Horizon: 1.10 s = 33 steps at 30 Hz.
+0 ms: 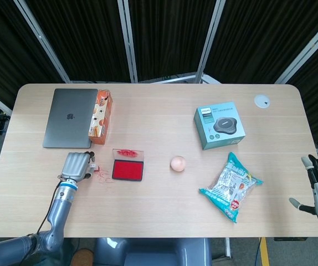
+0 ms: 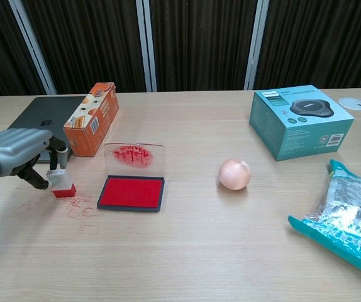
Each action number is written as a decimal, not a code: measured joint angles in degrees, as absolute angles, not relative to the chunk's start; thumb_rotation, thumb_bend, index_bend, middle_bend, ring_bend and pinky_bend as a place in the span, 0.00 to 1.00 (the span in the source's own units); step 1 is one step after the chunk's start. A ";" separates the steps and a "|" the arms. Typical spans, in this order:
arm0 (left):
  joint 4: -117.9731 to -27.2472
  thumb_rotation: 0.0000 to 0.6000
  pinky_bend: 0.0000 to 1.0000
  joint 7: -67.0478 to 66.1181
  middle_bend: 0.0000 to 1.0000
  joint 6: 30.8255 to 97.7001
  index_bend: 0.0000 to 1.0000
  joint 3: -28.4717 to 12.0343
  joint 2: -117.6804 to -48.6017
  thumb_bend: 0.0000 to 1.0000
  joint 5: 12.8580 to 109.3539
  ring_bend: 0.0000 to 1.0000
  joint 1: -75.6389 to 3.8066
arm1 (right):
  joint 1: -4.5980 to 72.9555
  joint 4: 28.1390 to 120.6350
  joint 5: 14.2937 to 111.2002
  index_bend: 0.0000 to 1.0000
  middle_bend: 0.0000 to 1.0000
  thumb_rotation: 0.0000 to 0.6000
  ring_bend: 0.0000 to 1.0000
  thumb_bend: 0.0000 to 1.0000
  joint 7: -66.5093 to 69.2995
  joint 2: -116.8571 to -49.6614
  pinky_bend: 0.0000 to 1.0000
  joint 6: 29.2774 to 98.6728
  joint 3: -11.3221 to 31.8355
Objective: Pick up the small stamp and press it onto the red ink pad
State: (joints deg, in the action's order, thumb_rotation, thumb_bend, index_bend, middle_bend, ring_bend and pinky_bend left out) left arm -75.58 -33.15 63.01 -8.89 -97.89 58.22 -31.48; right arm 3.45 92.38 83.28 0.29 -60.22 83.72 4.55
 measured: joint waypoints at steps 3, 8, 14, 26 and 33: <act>-75.16 1.00 0.88 -33.21 0.50 62.91 0.47 -8.88 -98.09 0.29 57.99 0.80 -31.60 | 3.50 92.27 83.06 0.00 0.00 1.00 0.00 0.00 0.39 -60.23 0.00 83.54 4.60; -74.61 1.00 0.88 -32.90 0.51 62.60 0.48 -8.79 -98.27 0.30 58.03 0.80 -31.78 | 3.59 92.22 82.86 0.00 0.00 1.00 0.00 0.00 0.36 -60.26 0.00 83.34 4.64; -74.36 1.00 0.88 -32.58 0.52 62.09 0.51 -8.65 -98.47 0.33 58.01 0.80 -32.05 | 3.60 92.20 82.74 0.00 0.00 1.00 0.00 0.00 0.37 -60.29 0.00 83.26 4.63; -78.41 1.00 0.88 -30.67 0.53 62.07 0.52 -9.38 -96.46 0.35 58.16 0.80 -32.05 | 3.65 92.23 82.60 0.00 0.00 1.00 0.00 0.00 0.32 -60.25 0.00 83.14 4.63; -85.60 1.00 0.88 -28.64 0.54 60.30 0.53 -10.93 -93.11 0.35 58.33 0.80 -33.35 | 3.66 92.14 82.11 0.00 0.00 1.00 0.00 0.00 0.23 -60.31 0.00 82.97 4.73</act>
